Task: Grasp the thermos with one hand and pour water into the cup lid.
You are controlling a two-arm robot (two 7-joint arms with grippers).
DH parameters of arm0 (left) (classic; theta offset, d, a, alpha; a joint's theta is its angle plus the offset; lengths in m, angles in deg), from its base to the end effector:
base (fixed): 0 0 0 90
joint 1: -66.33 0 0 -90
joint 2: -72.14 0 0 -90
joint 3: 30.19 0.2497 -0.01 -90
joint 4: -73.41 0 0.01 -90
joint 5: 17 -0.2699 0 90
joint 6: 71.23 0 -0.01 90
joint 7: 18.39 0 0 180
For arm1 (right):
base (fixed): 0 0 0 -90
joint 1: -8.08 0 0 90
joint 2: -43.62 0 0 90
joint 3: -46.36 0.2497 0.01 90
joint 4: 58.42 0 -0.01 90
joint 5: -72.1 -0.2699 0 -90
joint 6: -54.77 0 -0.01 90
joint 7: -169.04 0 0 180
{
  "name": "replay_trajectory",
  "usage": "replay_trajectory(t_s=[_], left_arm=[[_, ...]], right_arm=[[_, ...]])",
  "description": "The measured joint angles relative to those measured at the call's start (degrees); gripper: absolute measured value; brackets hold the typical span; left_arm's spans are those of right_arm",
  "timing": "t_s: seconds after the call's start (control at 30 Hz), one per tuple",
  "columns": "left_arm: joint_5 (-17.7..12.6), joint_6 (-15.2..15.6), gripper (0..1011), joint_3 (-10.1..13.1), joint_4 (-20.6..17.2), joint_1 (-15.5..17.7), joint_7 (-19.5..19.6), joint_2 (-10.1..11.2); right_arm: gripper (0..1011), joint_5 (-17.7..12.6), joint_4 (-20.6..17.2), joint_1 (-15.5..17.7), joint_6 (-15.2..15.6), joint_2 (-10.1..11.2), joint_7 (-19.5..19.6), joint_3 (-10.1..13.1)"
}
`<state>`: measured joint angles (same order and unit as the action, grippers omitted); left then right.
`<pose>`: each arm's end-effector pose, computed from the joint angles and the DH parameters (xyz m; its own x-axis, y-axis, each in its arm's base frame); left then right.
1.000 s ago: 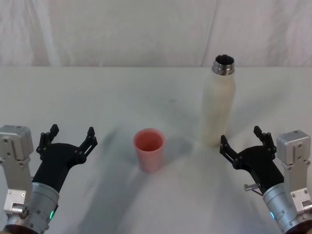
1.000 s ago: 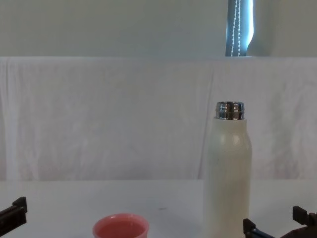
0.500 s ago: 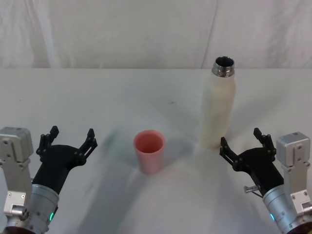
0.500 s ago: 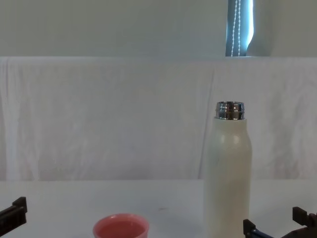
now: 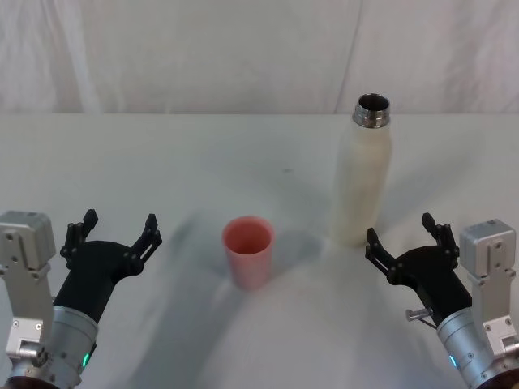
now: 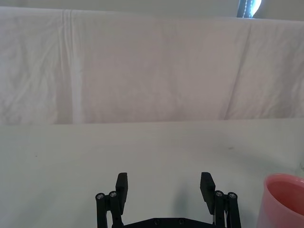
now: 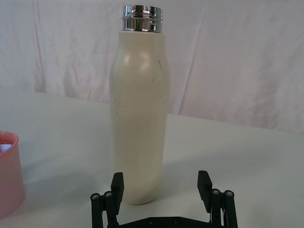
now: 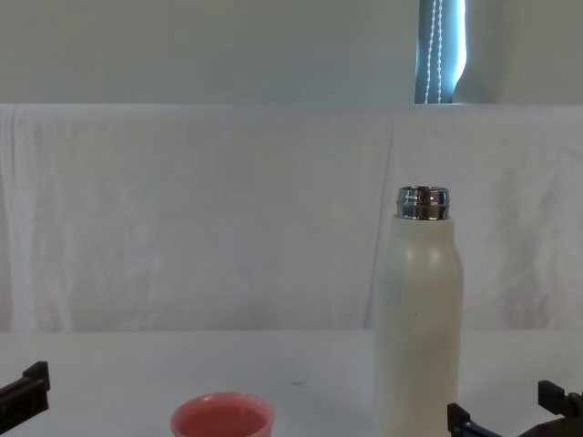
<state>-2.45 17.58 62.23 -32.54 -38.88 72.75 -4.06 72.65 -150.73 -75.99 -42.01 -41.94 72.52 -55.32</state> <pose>0.2245 0.0320 -0.2473 0.1246 0.9917 -0.0329 -0.9921 0.1240 -0.0176 0.2565 0.0394 -0.2790 0.3193 -0.9452 0.0683 0.9461 0.3220 0.0338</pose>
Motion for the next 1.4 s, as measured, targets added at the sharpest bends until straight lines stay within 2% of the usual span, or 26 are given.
replay_trajectory(t_s=[1.4], left_arm=[[0.0,0.0,1001,0.0,0.0,0.0,0.0,0.0]], right_arm=[[1001,0.0,0.0,0.0,0.0,0.0,0.0,0.0]])
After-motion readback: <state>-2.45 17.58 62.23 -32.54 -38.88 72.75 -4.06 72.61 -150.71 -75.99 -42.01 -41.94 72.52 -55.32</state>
